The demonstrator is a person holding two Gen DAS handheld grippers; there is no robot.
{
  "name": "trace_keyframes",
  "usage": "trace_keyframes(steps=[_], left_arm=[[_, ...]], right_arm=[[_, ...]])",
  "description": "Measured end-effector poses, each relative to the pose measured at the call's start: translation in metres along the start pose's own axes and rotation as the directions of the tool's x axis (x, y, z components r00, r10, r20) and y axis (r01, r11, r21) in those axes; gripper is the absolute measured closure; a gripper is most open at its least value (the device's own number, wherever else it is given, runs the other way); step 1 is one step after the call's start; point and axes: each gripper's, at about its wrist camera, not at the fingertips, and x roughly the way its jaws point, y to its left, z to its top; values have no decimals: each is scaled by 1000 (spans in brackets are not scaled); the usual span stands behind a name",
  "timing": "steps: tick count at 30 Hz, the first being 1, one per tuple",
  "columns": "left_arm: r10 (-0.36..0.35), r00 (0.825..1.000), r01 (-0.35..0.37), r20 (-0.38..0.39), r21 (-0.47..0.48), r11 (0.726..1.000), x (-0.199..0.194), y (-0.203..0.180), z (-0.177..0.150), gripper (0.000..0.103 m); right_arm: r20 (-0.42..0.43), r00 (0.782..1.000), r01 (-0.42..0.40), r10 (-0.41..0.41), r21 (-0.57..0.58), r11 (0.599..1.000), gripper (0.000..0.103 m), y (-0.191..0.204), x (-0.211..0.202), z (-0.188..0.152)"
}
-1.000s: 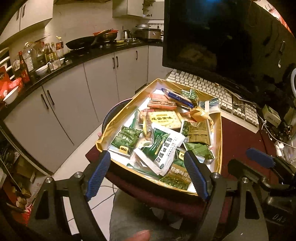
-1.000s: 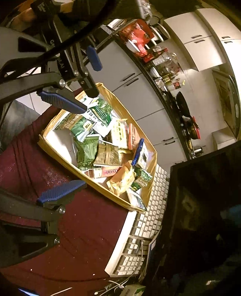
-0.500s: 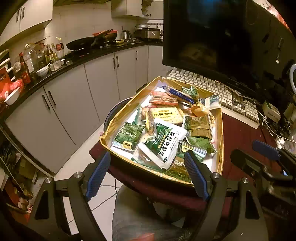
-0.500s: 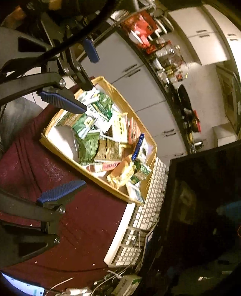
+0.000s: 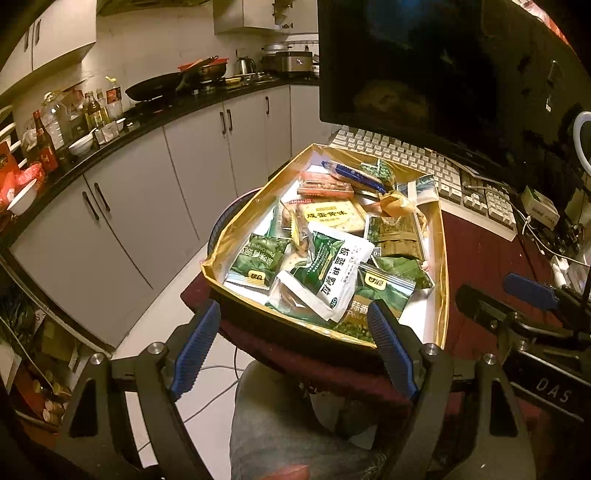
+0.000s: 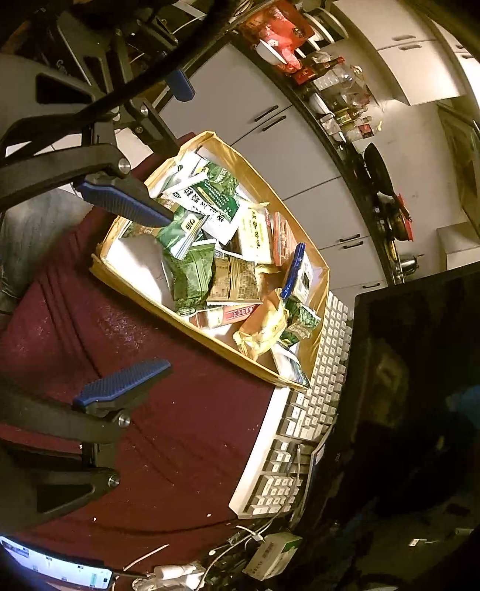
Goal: Organize snacks
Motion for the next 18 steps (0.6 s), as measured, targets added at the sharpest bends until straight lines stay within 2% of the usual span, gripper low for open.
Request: trace_keyframes(steps=[18], left_arm=[[14,1000,-14,-28,13,1000,9,5,1,21]], right_arm=[[-12,1000,11,-11,10,1000,29,4,7,-3]])
